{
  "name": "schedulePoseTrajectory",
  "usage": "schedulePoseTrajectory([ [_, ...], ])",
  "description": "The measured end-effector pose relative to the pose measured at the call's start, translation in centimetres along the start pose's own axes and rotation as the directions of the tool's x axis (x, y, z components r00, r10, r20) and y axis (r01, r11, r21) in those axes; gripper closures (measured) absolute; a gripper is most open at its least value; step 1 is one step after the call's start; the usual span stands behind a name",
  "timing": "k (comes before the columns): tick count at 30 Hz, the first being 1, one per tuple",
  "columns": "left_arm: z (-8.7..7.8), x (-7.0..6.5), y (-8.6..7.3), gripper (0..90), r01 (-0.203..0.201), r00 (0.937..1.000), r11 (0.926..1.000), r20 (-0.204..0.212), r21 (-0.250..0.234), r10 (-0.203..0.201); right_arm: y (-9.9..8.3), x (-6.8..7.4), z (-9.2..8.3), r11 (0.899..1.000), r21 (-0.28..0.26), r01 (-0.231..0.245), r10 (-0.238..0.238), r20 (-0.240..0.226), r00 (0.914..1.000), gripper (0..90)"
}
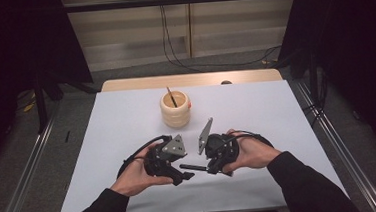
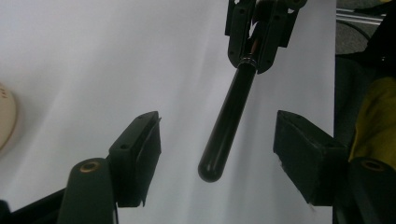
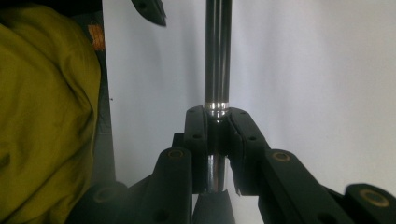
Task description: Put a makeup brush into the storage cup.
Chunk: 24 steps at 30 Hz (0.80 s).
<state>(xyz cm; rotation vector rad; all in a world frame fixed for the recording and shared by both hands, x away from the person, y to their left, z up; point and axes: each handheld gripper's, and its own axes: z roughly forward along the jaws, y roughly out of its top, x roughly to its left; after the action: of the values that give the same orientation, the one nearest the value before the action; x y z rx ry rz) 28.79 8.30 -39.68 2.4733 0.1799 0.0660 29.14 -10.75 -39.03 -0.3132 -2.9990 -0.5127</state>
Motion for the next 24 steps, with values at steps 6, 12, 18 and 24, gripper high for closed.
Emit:
schedulePoseTrajectory([
  [6, 0.8, 0.0, 0.1, 42.4, -0.018, 0.9997, 0.9995, 0.014, 0.027, 0.018, 0.1, 0.0, 0.2, 1.0, 0.001, 0.01, -0.01, 0.0, 1.0, 78.7],
  [12, 1.2, 0.1, 0.3, 41.3, -0.034, 0.998, 0.9991, 0.053, 0.026, 0.032, 0.5, 0.3, 0.4, 1.0, 0.011, 0.008, -0.008, -0.009, 0.9999, 78.7],
  [18, 1.3, 0.0, 0.5, 57.3, -0.062, 0.9924, 0.9978, 0.108, 0.023, 0.059, 0.5, 0.1, 0.4, 0.999, -0.006, 0.041, -0.041, -0.01, 0.9991, 78.8],
  [24, 1.4, -0.1, 0.5, 70.6, -0.088, 0.9903, 0.9953, 0.112, 0.04, 0.083, 0.5, 0.4, 0.3, 1.0, -0.012, 0.019, -0.019, -0.029, 0.9994, 78.8],
])
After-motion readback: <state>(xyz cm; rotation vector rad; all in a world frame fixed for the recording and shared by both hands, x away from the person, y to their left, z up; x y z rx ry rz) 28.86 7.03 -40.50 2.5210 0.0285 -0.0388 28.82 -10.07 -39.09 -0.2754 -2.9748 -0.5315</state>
